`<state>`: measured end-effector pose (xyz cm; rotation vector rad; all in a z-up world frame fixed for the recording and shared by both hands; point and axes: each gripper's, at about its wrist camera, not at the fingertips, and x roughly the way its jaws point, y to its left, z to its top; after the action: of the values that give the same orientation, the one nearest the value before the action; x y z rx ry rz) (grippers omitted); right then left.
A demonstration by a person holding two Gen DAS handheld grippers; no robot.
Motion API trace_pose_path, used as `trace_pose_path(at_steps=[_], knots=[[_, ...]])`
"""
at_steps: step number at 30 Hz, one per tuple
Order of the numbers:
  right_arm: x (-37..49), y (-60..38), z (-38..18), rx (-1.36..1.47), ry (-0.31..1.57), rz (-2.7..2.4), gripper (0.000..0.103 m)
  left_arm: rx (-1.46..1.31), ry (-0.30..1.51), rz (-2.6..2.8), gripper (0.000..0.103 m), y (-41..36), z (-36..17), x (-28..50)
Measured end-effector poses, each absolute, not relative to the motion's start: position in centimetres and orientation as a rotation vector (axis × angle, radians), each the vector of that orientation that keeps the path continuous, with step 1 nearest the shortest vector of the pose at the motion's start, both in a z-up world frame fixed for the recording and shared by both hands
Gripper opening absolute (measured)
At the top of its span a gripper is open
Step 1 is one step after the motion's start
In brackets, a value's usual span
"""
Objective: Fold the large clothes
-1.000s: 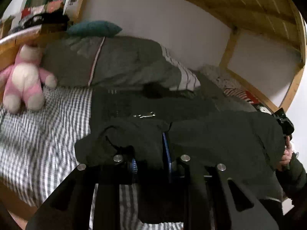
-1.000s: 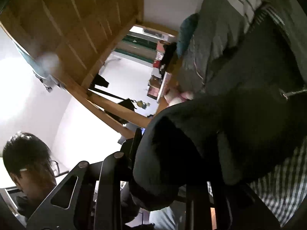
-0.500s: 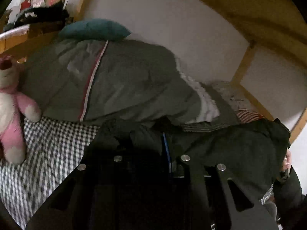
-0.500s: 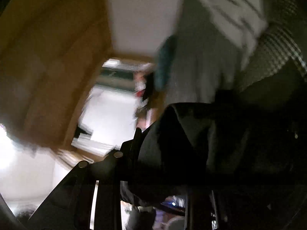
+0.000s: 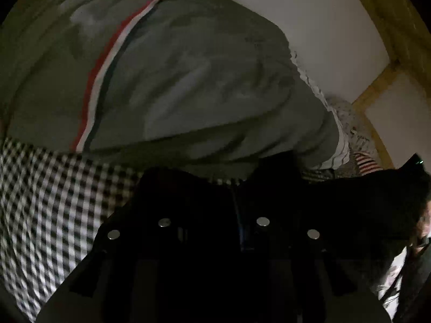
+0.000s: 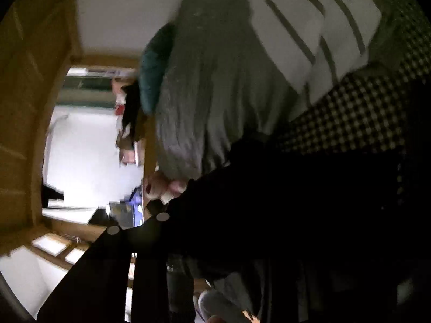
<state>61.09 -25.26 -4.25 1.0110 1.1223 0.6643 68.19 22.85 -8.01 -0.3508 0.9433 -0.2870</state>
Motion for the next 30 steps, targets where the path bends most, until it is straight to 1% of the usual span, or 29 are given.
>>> trace_pose_path(at_steps=[1, 3, 4, 5, 6, 7, 9, 10, 11, 13, 15, 17, 19, 20, 21, 22, 23, 25, 27, 28, 30], knots=[[60.8, -26.2, -3.7, 0.997, 1.107, 0.668, 0.036, -0.341, 0.947, -0.284, 0.025, 22.7, -8.1, 68.3], [60.4, -29.6, -2.5, 1.045, 1.008, 0.664, 0.057, -0.322, 0.952, -0.28, 0.025, 22.6, -8.4, 68.3], [59.6, -32.0, -1.8, 1.085, 0.912, 0.64, 0.09, -0.318, 0.951, -0.272, 0.025, 22.5, -8.5, 68.3], [58.2, -33.9, -0.4, 1.036, 0.812, 0.584, 0.1, -0.309, 0.95, -0.265, 0.025, 22.4, -8.7, 68.2], [57.2, -34.0, 0.8, 0.944, 0.784, 0.54, 0.1, -0.305, 0.948, -0.261, 0.025, 22.2, -8.8, 68.3], [56.0, -32.8, 2.0, 0.791, 0.807, 0.509, 0.1, -0.291, 0.939, -0.251, 0.025, 22.0, -8.9, 68.2], [54.2, -27.8, 3.0, 0.506, 0.881, 0.495, 0.1, -0.243, 0.922, -0.227, 0.025, 21.1, -8.9, 68.0], [52.8, -23.3, 2.7, 0.269, 0.93, 0.445, 0.1, -0.211, 0.911, -0.211, 0.025, 20.6, -8.9, 67.8], [51.8, -19.9, 2.0, 0.1, 0.95, 0.397, 0.1, -0.195, 0.903, -0.202, 0.025, 20.4, -8.9, 67.7], [50.9, -14.5, -0.2, -0.073, 0.964, 0.386, 0.099, -0.187, 0.894, -0.193, 0.025, 20.2, -9.1, 67.6], [51.6, -10.1, -2.2, -0.165, 0.954, 0.378, 0.099, -0.195, 0.897, -0.195, 0.024, 20.3, -9.0, 67.5], [54.0, -8.2, -3.1, -0.139, 0.944, 0.333, 0.099, -0.223, 0.909, -0.22, 0.026, 20.8, -8.7, 67.4], [57.6, -7.6, -4.4, -0.093, 1.003, 0.27, 0.099, -0.283, 0.9, -0.261, 0.037, 22.0, -7.7, 66.4], [59.5, -7.8, -5.3, -0.041, 1.048, 0.251, 0.099, -0.318, 0.864, -0.285, 0.053, 22.7, -6.6, 65.4], [60.8, -8.1, -5.8, 0.004, 1.086, 0.238, 0.099, -0.336, 0.838, -0.305, 0.08, 22.7, -6.0, 64.9], [62.3, -8.6, -6.6, 0.065, 1.132, 0.224, 0.099, -0.354, 0.792, -0.338, 0.091, 23.1, -4.5, 63.6], [63.6, -9.3, -7.3, 0.129, 1.165, 0.207, 0.099, -0.325, 0.735, -0.317, 0.098, 23.3, -2.7, 62.1], [65.1, -10.5, -8.0, 0.2, 1.197, 0.16, 0.099, -0.221, 0.607, -0.262, 0.098, 23.2, 0.7, 59.2], [66.0, -11.7, -8.3, 0.301, 1.189, 0.175, 0.1, -0.182, 0.541, -0.294, 0.098, 22.4, 2.7, 57.5], [66.2, -12.7, -8.3, 0.38, 1.169, 0.18, 0.1, -0.181, 0.566, -0.355, 0.098, 21.3, 2.8, 57.5], [66.2, -14.1, -7.6, 0.477, 1.11, 0.196, 0.1, -0.129, 0.768, -0.433, 0.098, 17.2, 0.4, 59.8]])
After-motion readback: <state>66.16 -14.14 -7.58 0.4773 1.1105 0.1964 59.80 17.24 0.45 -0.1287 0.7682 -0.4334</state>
